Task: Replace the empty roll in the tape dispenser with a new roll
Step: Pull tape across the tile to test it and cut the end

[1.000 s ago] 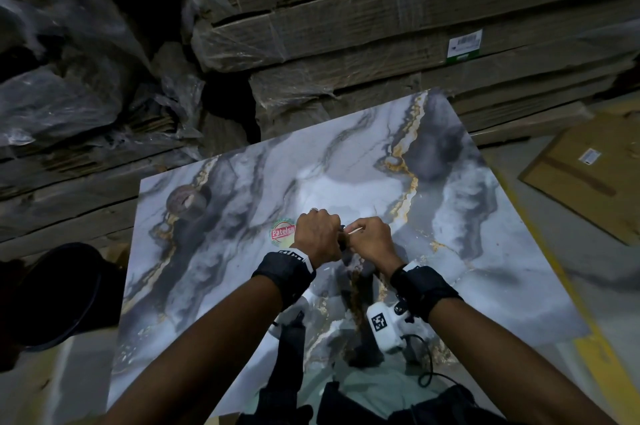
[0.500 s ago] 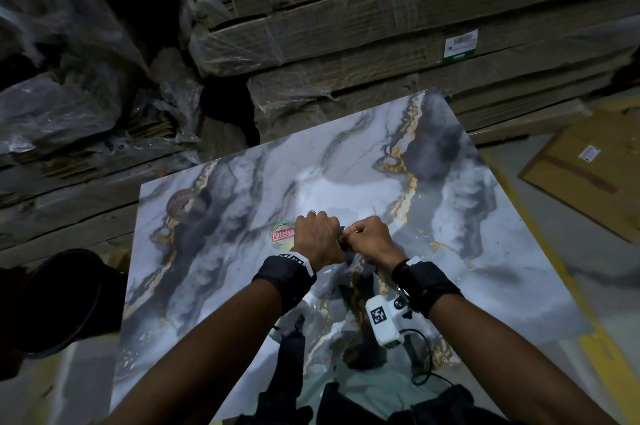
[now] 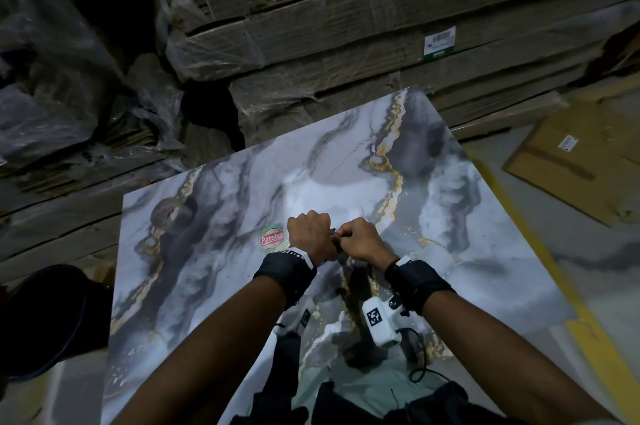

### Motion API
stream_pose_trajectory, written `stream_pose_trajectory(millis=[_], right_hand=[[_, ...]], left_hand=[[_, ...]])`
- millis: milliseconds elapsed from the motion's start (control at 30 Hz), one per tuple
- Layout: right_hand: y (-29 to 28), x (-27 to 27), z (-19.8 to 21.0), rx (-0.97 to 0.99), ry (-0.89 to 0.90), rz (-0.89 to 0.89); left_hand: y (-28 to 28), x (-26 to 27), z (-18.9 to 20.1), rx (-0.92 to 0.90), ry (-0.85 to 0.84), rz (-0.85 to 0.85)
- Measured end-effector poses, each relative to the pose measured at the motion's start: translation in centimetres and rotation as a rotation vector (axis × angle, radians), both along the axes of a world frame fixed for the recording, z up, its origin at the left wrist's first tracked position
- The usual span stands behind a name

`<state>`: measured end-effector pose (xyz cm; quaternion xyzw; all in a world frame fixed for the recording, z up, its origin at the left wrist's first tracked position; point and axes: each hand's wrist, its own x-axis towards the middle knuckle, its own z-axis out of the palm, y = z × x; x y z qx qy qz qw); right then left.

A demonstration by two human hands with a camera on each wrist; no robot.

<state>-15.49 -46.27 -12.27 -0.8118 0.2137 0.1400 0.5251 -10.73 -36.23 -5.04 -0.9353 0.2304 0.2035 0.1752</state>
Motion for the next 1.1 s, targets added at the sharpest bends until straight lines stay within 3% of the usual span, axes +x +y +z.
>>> stream_pose_trajectory(millis=[367, 633, 767, 1100], right_hand=[[0.7, -2.0, 0.4, 0.200, -0.042, -0.126], [1.5, -3.0, 1.5, 0.060, -0.126, -0.164], [2.2, -3.6, 2.1, -0.222, -0.171, -0.114], [1.9, -4.4, 1.9, -0.204, -0.155, -0.194]], left_hand=[[2.9, -0.4, 0.1, -0.127, -0.001, -0.007], [4.1, -0.1, 0.5, -0.209, -0.007, 0.006], [3.9, -0.4, 0.9, -0.225, -0.035, 0.002], [3.2, -0.7, 1.0, -0.271, -0.002, -0.045]])
